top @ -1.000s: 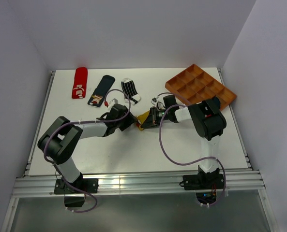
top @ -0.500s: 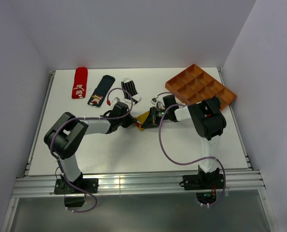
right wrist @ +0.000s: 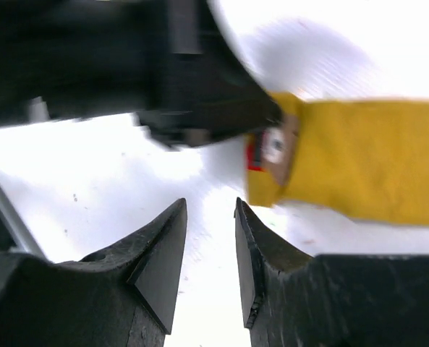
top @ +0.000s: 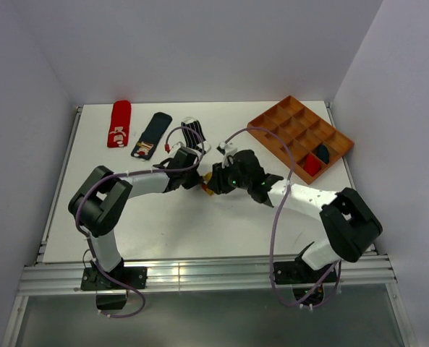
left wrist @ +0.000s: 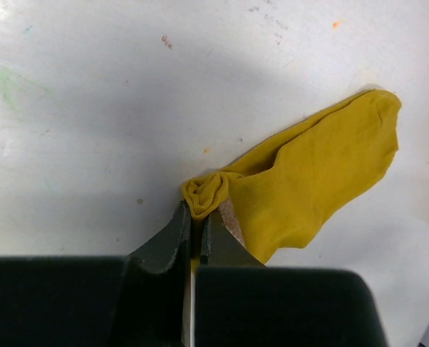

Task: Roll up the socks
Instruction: Roll the sock at the center of the board.

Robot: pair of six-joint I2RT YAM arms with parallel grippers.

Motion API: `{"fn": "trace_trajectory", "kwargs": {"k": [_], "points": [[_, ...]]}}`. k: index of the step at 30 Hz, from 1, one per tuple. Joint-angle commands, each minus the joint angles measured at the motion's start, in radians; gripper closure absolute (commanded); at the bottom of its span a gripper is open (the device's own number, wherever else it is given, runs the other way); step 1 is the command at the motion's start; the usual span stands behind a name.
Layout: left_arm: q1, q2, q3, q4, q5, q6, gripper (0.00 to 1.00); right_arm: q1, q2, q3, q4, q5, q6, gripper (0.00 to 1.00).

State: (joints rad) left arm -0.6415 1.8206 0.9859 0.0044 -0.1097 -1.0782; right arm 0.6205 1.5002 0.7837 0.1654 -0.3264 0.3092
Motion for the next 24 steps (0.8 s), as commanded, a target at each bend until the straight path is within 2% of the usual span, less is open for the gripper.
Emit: {"fn": "trace_trajectory", "kwargs": {"k": [1, 10, 24], "points": [[-0.017, -0.014, 0.014, -0.259, -0.062, 0.087, 1.0, 0.097, -0.049, -0.049, 0.057, 0.275, -0.119, 0.59], [-0.035, -0.035, 0.046, -0.313, -0.054, 0.096, 1.0, 0.205, 0.038, -0.031, 0.121, 0.309, -0.127, 0.59], [-0.044, -0.021, 0.065, -0.331, -0.059, 0.101, 1.0, 0.248, 0.135, 0.012, 0.118, 0.348, -0.145, 0.59]]}}
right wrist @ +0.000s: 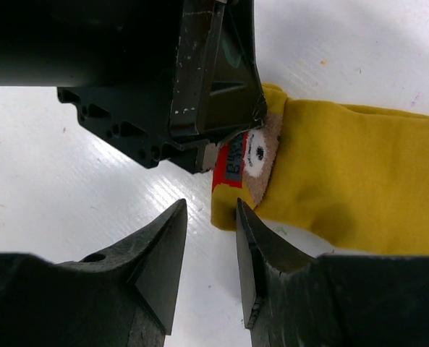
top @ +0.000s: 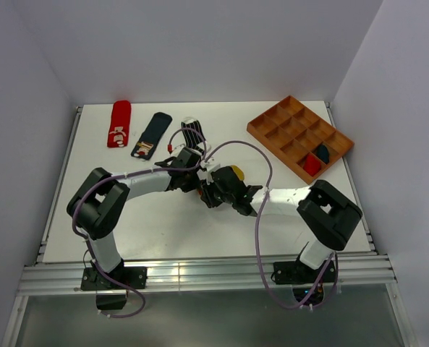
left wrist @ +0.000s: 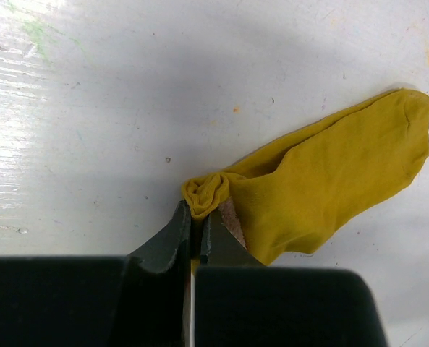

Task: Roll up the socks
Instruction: Roll the sock at the center of the board.

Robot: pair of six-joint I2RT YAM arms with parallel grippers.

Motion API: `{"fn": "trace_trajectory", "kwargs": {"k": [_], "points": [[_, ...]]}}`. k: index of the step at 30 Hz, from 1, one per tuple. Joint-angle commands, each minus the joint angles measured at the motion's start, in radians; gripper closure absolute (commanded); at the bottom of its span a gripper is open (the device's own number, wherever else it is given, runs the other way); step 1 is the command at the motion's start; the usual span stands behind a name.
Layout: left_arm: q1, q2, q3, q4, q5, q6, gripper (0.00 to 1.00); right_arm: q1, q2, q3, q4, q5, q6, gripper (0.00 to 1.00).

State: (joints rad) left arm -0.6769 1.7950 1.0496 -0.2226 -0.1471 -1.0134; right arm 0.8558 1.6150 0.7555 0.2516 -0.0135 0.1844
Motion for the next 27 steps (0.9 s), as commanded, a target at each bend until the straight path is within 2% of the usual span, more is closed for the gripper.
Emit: {"fn": "trace_trajectory", "kwargs": {"k": [1, 18, 27], "points": [[-0.007, 0.006, 0.001, -0.101, -0.016, 0.036, 1.0, 0.012, 0.034, 0.042, 0.032, 0.035, -0.022, 0.59], [-0.013, -0.011, 0.004, -0.101, -0.006, 0.038, 1.0, 0.012, 0.187, 0.094, -0.126, 0.188, 0.001, 0.59], [-0.009, 0.0, 0.013, -0.103, -0.009, 0.042, 0.99, 0.012, 0.163, 0.062, -0.157, 0.201, 0.013, 0.59]]}}
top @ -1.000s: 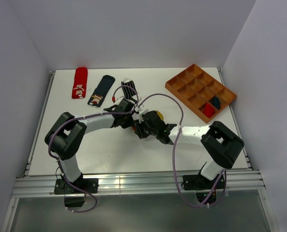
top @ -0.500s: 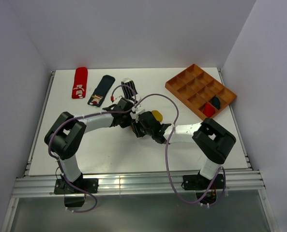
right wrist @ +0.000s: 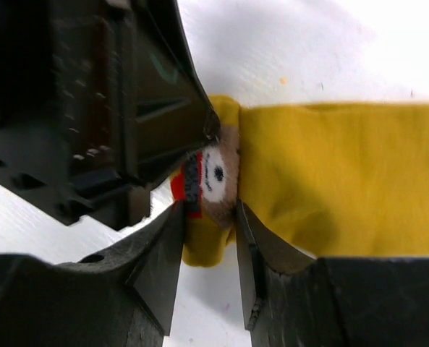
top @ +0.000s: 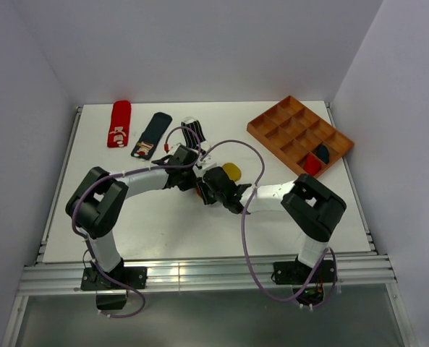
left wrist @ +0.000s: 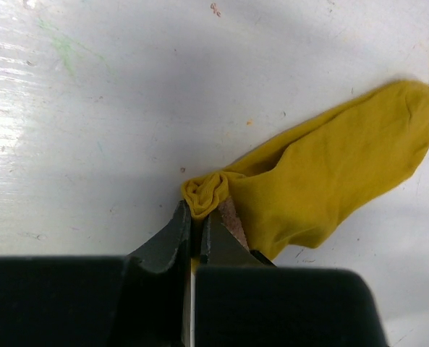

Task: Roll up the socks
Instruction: Roll the sock at the center of the board.

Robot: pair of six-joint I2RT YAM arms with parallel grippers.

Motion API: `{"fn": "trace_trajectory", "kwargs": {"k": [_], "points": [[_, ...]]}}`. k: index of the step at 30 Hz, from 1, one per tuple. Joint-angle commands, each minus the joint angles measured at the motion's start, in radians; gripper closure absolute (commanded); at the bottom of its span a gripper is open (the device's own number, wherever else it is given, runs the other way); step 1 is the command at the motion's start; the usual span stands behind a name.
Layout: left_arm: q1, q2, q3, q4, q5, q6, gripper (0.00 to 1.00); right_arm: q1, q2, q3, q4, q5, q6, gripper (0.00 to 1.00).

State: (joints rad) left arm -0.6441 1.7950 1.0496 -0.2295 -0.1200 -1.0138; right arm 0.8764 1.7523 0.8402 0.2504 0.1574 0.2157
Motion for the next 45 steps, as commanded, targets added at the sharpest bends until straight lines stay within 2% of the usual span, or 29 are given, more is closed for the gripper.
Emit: {"fn": "trace_trajectory", "kwargs": {"k": [1, 8, 12, 13, 15, 16, 18, 19, 20, 21, 22, 23, 25, 28, 31, 35, 45], "points": [[-0.04, 0.006, 0.015, -0.094, -0.035, 0.041, 0.99, -0.008, 0.018, -0.029, -0.152, 0.025, -0.021, 0.59], [-0.04, 0.038, 0.03, -0.091, -0.035, 0.031, 0.99, -0.01, -0.092, -0.087, -0.063, 0.01, 0.004, 0.58], [-0.04, 0.038, 0.035, -0.105, -0.044, 0.035, 1.0, -0.008, -0.221, -0.139, 0.025, 0.039, 0.007, 0.58], [-0.04, 0.035, 0.036, -0.106, -0.047, 0.038, 1.0, -0.008, -0.243, -0.156, 0.047, 0.039, 0.002, 0.48], [-0.04, 0.03, 0.035, -0.11, -0.047, 0.038, 1.0, -0.008, -0.272, -0.17, 0.043, 0.04, -0.01, 0.46], [-0.04, 0.027, 0.035, -0.113, -0.049, 0.038, 1.0, -0.008, -0.275, -0.156, 0.035, 0.039, -0.019, 0.57], [-0.04, 0.023, 0.035, -0.119, -0.052, 0.04, 1.0, -0.01, -0.275, -0.148, 0.018, 0.045, -0.013, 0.85], [-0.04, 0.02, 0.033, -0.119, -0.052, 0.04, 1.0, -0.01, -0.271, -0.145, 0.015, 0.039, -0.018, 0.86], [-0.042, 0.017, 0.033, -0.123, -0.053, 0.04, 1.0, -0.01, -0.269, -0.148, 0.018, 0.025, -0.018, 0.83], [-0.04, 0.014, 0.033, -0.123, -0.056, 0.038, 1.0, -0.008, -0.269, -0.157, 0.051, 0.012, -0.025, 0.63], [-0.04, 0.01, 0.032, -0.123, -0.058, 0.038, 1.0, -0.01, -0.269, -0.185, 0.073, 0.001, -0.033, 0.53], [-0.04, 0.009, 0.032, -0.122, -0.056, 0.037, 1.0, -0.01, -0.27, -0.194, 0.09, -0.024, -0.036, 0.47], [-0.04, 0.007, 0.035, -0.125, -0.058, 0.037, 1.0, -0.007, -0.272, -0.208, 0.119, -0.044, -0.055, 0.43], [-0.04, 0.009, 0.038, -0.123, -0.055, 0.037, 1.0, 0.004, -0.261, -0.207, 0.144, -0.044, -0.072, 0.45], [-0.04, 0.012, 0.043, -0.123, -0.05, 0.037, 1.0, 0.009, -0.243, -0.185, 0.141, -0.061, -0.075, 0.52], [-0.04, 0.015, 0.052, -0.128, -0.05, 0.041, 1.0, 0.024, -0.209, -0.175, 0.151, -0.067, -0.07, 0.55], [-0.04, 0.017, 0.053, -0.125, -0.044, 0.038, 1.0, 0.032, -0.157, -0.145, 0.151, -0.064, -0.072, 0.55]]}}
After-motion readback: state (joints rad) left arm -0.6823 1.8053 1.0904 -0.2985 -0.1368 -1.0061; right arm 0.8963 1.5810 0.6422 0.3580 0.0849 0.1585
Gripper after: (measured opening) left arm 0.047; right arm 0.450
